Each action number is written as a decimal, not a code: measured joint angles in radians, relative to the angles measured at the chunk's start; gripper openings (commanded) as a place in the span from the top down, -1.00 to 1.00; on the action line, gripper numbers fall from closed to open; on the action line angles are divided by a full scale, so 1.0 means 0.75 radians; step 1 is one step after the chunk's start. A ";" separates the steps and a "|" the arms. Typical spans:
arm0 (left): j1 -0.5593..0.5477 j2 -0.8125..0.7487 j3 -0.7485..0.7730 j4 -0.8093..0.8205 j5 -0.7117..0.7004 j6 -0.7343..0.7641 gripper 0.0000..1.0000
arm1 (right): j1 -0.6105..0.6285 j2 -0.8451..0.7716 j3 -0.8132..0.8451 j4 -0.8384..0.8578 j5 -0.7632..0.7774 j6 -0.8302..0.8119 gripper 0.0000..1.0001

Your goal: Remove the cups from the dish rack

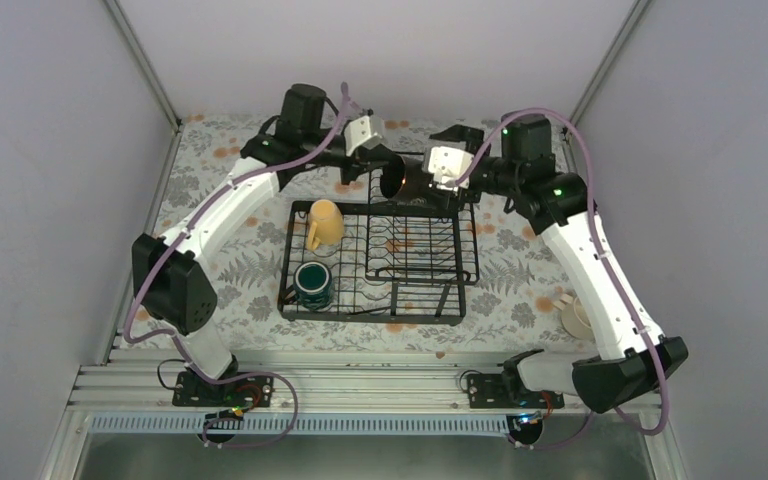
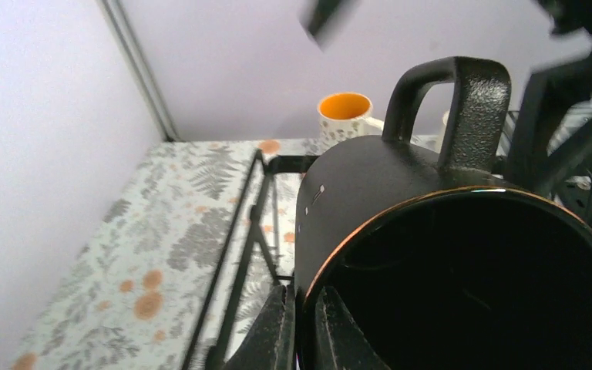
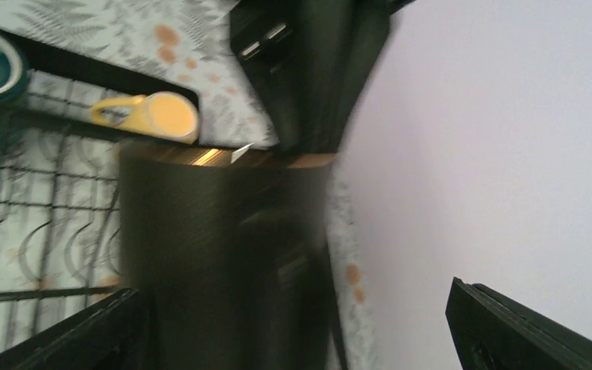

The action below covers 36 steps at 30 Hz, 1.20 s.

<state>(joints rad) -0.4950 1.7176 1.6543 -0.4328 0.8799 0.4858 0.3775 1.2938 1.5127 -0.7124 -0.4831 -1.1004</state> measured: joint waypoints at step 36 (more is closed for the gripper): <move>1.011 -0.005 0.704 -1.074 -0.529 0.950 0.95 | -0.096 -0.164 0.019 -0.053 0.010 0.079 -1.00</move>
<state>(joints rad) 0.2634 1.7138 2.1826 -1.2381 0.4831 1.1980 0.3054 1.1709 1.5272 -0.7521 -0.4759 -1.0409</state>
